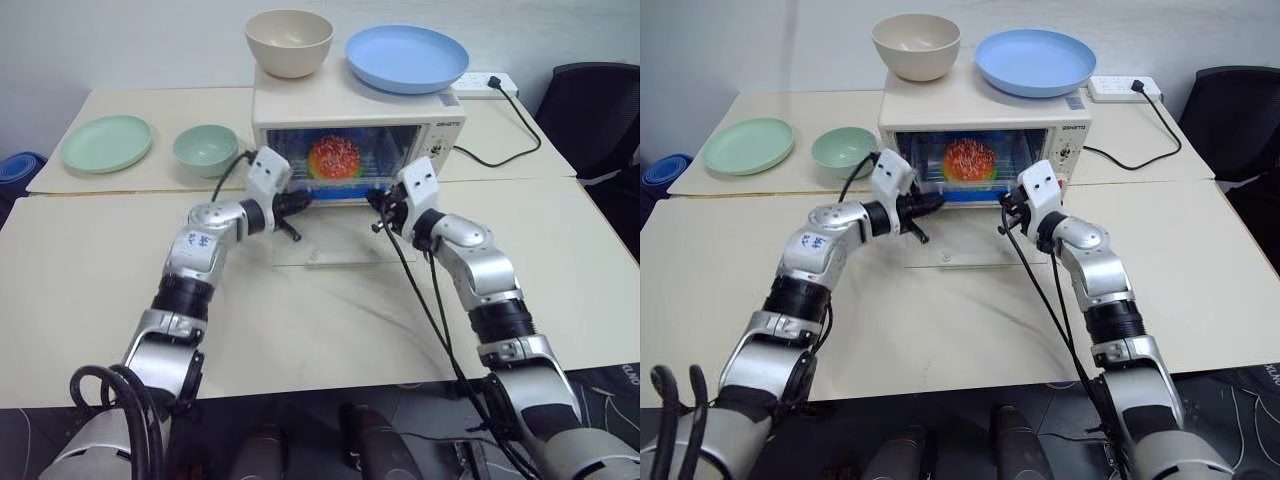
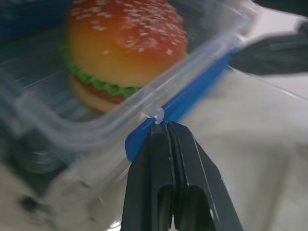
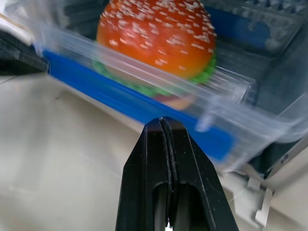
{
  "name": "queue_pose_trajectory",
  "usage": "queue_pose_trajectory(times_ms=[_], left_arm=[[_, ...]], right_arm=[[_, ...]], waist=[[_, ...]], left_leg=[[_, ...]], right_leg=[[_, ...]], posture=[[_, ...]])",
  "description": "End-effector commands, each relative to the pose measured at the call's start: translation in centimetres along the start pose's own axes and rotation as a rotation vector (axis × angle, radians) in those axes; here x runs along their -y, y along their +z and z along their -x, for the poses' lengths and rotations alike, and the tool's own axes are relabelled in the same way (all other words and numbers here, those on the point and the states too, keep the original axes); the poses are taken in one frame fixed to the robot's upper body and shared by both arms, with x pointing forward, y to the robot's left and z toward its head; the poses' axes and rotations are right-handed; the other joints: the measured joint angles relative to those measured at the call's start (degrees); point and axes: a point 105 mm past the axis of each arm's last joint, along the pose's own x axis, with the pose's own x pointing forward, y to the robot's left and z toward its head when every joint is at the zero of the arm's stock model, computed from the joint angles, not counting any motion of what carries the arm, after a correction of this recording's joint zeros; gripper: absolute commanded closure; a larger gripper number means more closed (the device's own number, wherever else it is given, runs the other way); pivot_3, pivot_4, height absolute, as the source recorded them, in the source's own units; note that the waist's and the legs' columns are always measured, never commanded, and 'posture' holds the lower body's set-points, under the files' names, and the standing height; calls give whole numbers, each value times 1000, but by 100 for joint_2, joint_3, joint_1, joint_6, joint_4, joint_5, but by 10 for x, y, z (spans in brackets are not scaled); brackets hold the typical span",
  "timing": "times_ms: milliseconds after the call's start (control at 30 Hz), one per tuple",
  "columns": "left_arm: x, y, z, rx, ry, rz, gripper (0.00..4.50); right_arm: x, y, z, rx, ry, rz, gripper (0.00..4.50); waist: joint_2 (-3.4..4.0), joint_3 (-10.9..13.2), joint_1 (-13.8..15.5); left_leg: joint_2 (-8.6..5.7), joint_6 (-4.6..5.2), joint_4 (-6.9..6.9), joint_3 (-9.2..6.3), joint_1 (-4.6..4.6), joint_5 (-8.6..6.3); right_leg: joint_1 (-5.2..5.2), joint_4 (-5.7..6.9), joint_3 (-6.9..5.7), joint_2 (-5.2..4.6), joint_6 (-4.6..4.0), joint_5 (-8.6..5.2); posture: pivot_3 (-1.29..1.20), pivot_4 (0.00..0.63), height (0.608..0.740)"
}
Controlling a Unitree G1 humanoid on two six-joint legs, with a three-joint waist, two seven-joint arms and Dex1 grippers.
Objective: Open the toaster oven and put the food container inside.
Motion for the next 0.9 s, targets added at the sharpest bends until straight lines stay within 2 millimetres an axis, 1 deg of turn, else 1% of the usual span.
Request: queue_pose_trajectory(times_ms=[33,100,167,200,333,400,467,500,533,567,633,700,767,800,833,900], left_arm=[[-6,20,1,81,17,-15,4473],[-4,22,6,96,-7,-10,4473],[1,26,18,119,-68,4,4473],[4,29,28,131,-101,12,4473],[11,44,73,161,-198,18,4473],[10,49,104,152,-236,12,4473],[9,53,131,125,-254,-35,4070],[9,54,139,112,-259,-47,3875],[8,54,153,91,-265,-64,3631],[7,55,167,71,-277,-73,3283],[9,57,185,36,-299,-75,2671],[13,58,197,3,-322,-90,2059],[15,58,203,-26,-329,-118,1529],[15,59,204,-33,-324,-132,1159],[15,59,204,-37,-321,-138,938],[12,61,203,-31,-298,-151,309]], right_arm=[[6,18,-2,77,-15,17,4500],[4,19,-1,88,0,11,4500],[0,20,7,96,34,4,4500],[-4,21,14,101,64,5,4500],[-15,28,43,119,137,-28,4500],[-20,30,64,113,167,-55,4500],[-24,25,83,88,181,-79,4500],[-26,23,89,75,182,-86,4500],[-27,15,98,41,174,-98,4500],[-28,5,108,4,165,-109,4500],[-31,-12,121,-57,141,-148,4500],[-36,-27,128,-103,122,-170,4500],[-38,-42,129,-132,96,-192,4500],[-38,-47,127,-139,81,-200,4500],[-37,-53,124,-146,61,-204,4500],[-33,-61,116,-144,27,-213,4500]], waist=[[1,-1,-1],[2,-1,-2],[2,-2,-5],[3,-2,-7],[4,-1,-15],[4,-1,-14],[4,-1,-13],[4,-1,-8],[4,-1,-2],[4,-1,0],[3,-1,0],[3,-1,-2],[4,-1,-3],[4,0,-5],[4,0,-6],[4,0,-9]], left_leg=[[0,1,0,0,-4,-1],[0,4,1,0,-22,-2],[-4,2,3,6,-62,-1],[-4,-1,4,15,-80,1],[14,-20,0,14,-96,5],[14,-8,4,12,-97,-2],[15,-7,4,9,-89,-2],[14,-7,4,9,-82,-2],[13,-7,2,9,-75,-3],[10,-6,3,7,-65,-3],[7,-6,2,8,-54,-3],[6,-2,5,7,-35,-1],[2,6,8,7,-26,4],[2,9,8,7,-12,6],[3,9,5,10,11,6],[4,9,1,16,30,6]], right_leg=[[-1,0,-1,-2,1,0],[-16,-3,-3,-6,2,1],[-60,5,2,-11,5,3],[-89,16,9,-13,5,3],[-108,13,11,3,0,-1],[-108,15,12,3,-1,-1],[-100,18,13,3,-2,-1],[-94,19,13,3,-2,-2],[-86,18,12,2,-4,-2],[-75,14,12,1,-5,-3],[-66,2,11,0,-10,-6],[-44,2,8,4,-14,-8],[-31,-3,8,8,-16,-8],[-14,-9,8,23,-17,-10],[7,-18,8,28,-20,-12],[22,-21,9,36,-24,-17]], posture=[[0,150,740],[0,150,740],[0,150,740],[0,150,740],[0,150,740],[0,150,740],[0,150,740],[0,150,740],[0,150,740],[0,150,740],[0,150,740],[0,150,740],[0,150,740],[0,150,740],[0,150,740],[0,150,740]])
